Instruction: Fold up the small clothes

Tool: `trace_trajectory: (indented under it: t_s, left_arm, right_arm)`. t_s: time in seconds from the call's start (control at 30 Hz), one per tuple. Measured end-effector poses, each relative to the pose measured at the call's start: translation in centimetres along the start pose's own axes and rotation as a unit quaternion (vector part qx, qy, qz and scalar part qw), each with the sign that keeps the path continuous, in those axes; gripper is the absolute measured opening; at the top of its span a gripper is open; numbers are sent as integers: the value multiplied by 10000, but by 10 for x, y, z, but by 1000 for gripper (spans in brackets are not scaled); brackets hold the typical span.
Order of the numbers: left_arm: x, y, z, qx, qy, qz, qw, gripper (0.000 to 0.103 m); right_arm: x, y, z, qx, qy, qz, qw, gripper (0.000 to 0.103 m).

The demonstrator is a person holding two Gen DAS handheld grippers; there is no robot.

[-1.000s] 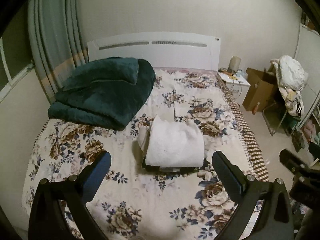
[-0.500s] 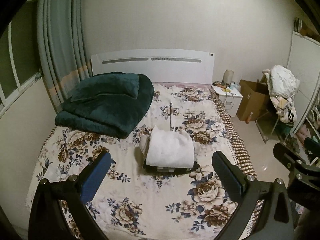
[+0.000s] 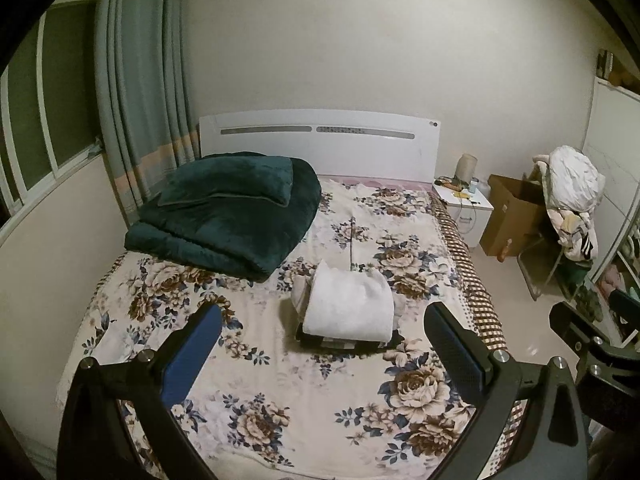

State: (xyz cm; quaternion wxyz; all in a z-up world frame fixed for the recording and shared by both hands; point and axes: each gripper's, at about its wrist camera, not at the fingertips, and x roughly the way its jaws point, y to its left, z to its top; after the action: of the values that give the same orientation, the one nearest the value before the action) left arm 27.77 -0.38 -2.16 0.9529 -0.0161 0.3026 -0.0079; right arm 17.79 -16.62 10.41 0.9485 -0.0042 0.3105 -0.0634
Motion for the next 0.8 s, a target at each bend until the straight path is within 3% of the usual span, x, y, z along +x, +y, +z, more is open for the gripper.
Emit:
trace_trajectory:
  t_s: [0.8]
  left_arm:
    - [-15,2,2,13,-93,193,9998,103]
  right_arm:
    - [-11,3,11,-82,-97,31,9999,103]
